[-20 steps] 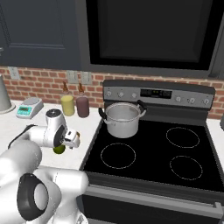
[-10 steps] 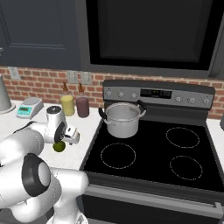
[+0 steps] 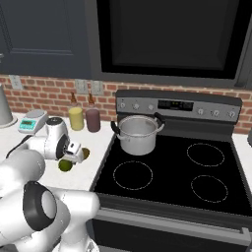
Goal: Put the lime and avocado in the pot. Retrieve the spatula and lightly stir the vegetables in the pot.
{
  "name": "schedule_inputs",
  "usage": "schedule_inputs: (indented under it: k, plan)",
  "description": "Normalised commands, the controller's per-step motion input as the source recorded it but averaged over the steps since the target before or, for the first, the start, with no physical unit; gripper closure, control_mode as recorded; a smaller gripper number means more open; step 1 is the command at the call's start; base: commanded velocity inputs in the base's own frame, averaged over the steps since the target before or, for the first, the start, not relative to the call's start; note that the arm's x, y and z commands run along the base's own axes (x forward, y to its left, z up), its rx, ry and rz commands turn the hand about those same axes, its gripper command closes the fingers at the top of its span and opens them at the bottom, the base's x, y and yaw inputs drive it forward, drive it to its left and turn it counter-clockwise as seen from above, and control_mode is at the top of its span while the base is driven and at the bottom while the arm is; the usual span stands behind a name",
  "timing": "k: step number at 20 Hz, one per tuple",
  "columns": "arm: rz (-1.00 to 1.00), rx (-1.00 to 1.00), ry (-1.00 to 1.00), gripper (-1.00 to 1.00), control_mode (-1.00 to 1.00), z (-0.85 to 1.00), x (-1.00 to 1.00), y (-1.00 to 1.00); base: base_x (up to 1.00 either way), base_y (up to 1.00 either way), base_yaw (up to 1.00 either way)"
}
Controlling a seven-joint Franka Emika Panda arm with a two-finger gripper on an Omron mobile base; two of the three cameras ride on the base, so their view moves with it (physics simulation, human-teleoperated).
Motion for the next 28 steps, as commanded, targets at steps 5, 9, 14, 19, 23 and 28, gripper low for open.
schedule_inputs:
  k: [5, 9, 14, 19, 23, 28]
  plan:
    - [-0.07, -0.01, 0.08, -1.0, -1.0, -0.07, -0.03, 0.01, 0.0, 0.0, 0.0]
    - [-0.03, -0.03, 0.01, -1.0, -1.0, -0.16, 0.04, 0.09, 0.0, 0.0, 0.0]
    - [0.0, -0.02, 0.0, -1.0, -1.0, -0.13, 0.02, 0.36, 0.0, 0.0, 0.0]
    - [0.0, -0.01, 0.0, -1.0, -1.0, -0.19, 0.08, 0.18, 0.0, 0.0, 0.0]
    - [0.0, 0.0, 0.0, -1.0, -1.0, -0.23, 0.12, -0.01, 0.0, 0.0, 0.0]
    - [0.0, 0.0, 0.0, -1.0, -1.0, -0.19, 0.01, -0.06, 0.0, 0.0, 0.0]
